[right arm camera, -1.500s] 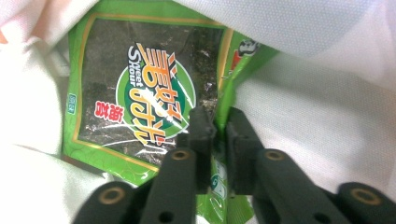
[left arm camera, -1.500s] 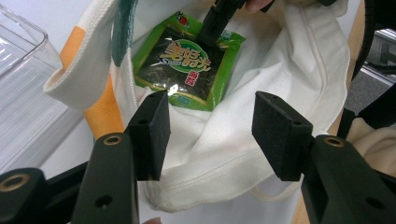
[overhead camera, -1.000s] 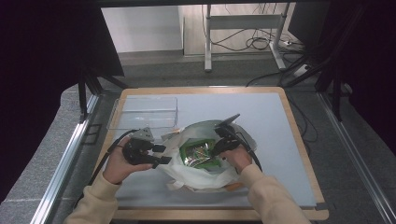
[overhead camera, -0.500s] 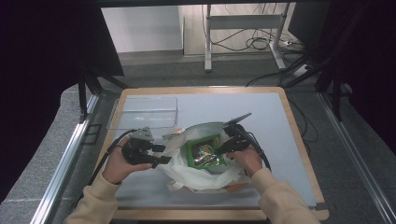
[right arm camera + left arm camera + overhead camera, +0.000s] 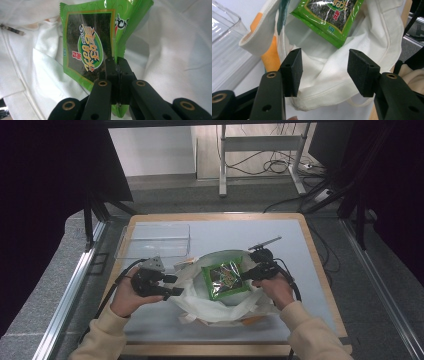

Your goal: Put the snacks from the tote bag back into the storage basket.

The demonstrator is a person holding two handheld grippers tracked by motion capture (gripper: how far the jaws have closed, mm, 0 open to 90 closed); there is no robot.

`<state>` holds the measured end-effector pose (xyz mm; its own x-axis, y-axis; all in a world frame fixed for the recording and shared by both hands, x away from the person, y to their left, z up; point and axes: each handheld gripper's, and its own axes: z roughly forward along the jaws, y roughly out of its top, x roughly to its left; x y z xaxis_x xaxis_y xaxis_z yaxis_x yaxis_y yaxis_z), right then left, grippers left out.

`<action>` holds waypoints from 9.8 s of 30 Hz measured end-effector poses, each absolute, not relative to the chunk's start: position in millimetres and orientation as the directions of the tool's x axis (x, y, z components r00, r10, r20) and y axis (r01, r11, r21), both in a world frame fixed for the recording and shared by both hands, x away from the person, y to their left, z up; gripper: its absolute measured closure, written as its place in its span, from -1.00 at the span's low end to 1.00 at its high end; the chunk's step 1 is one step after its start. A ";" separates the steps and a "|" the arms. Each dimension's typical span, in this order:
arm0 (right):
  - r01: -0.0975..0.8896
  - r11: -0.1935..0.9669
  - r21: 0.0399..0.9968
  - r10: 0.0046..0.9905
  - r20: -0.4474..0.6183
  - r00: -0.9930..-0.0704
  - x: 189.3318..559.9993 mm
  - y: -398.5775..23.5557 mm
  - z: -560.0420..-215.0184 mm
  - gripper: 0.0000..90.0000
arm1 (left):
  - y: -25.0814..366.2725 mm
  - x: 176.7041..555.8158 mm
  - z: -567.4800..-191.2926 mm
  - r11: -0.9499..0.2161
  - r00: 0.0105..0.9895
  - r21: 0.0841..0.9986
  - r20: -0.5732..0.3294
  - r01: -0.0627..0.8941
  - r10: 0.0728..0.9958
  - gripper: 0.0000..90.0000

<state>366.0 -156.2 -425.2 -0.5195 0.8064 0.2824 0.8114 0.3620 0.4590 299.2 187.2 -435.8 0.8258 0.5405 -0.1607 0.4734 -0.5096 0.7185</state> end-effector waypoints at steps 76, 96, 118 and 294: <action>0.399 0.613 0.682 0.481 0.079 -0.873 351.9 -146.2 -370.2 0.96 | 135.9 354.6 -399.2 -0.610 0.889 0.660 -0.223 0.439 0.399 0.30; 0.368 0.604 0.707 0.454 0.074 -0.888 355.3 -140.5 -376.7 0.96 | 129.6 356.1 -416.6 -0.700 0.905 0.578 -0.211 0.420 0.369 0.50; 0.361 0.593 0.720 0.444 0.082 -0.892 353.7 -141.2 -378.2 0.82 | 146.5 351.2 -414.4 -0.605 0.873 0.633 -0.299 0.483 0.384 0.64; 0.254 0.834 0.489 0.284 0.013 -0.959 353.5 -109.2 -433.8 0.59 | 135.1 350.6 -397.1 -0.658 0.942 0.691 -0.107 0.300 0.317 -0.04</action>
